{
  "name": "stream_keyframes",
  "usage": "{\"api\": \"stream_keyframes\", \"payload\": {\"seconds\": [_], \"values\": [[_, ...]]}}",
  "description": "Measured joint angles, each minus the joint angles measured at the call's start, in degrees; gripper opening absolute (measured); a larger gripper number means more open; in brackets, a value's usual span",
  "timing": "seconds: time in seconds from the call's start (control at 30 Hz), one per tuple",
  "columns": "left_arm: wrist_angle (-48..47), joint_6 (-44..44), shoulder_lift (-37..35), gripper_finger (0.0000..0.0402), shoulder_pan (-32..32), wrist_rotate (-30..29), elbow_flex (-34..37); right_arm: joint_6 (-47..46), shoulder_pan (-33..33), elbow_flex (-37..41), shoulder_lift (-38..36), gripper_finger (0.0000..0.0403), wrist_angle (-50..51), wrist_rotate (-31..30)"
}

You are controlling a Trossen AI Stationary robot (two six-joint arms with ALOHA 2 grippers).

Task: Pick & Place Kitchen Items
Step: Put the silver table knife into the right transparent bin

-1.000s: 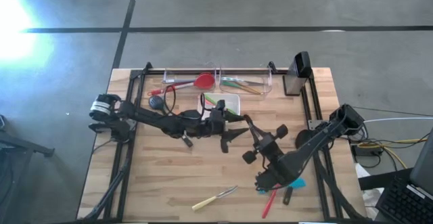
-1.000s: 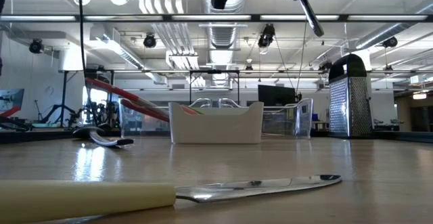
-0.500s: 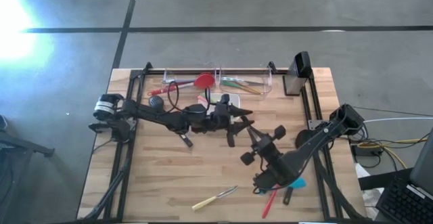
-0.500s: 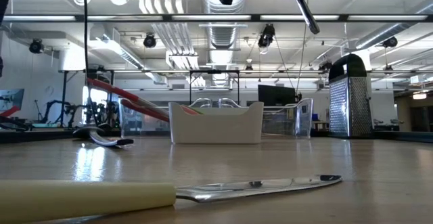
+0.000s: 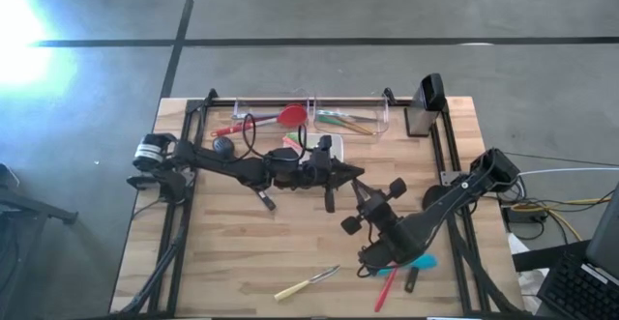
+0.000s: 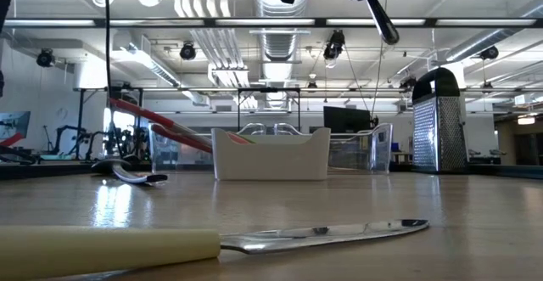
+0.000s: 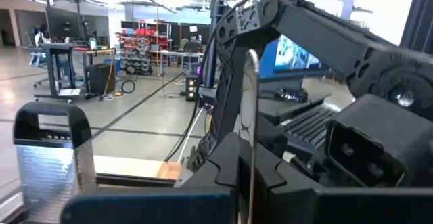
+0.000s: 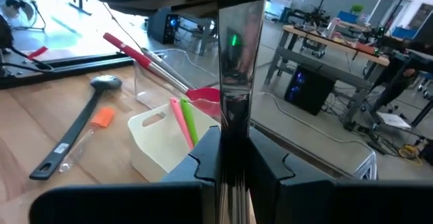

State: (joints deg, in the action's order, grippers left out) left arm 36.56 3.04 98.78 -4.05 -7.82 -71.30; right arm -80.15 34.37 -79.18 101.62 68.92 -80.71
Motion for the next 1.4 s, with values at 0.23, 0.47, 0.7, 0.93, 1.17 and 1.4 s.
{"api": "stream_keyframes", "payload": {"seconds": [0.23, 0.47, 0.7, 0.93, 1.17, 1.4], "values": [[-1.9, 2.0, -0.5, 0.0002, 2.3, 3.4, 0.1, 1.2, -2.6, 0.0, 0.0, 0.003, -0.2, 0.6], [-3.6, 1.6, -0.3, 0.0031, 2.6, 3.8, 0.3, 4.0, -3.1, 0.0, -1.5, 0.003, -0.3, -0.4], [-3.5, 1.6, -0.4, 0.0056, 2.7, 3.9, 0.3, 5.0, -3.1, 0.0, -2.3, 0.003, -0.1, -0.5], [-6.4, 1.6, -2.0, 0.0053, 2.9, 4.0, 0.3, 5.4, -3.1, 0.0, -2.3, 0.003, 1.0, -0.1], [-9.6, 2.3, -2.8, 0.0053, 2.9, 4.2, 0.3, 5.3, -3.3, 0.1, -2.3, 0.003, 1.1, 0.2], [-13.1, 2.9, -2.2, 0.0053, 2.9, 5.6, 0.3, 5.2, -3.3, 0.1, -2.3, 0.003, 1.1, -0.1]]}}
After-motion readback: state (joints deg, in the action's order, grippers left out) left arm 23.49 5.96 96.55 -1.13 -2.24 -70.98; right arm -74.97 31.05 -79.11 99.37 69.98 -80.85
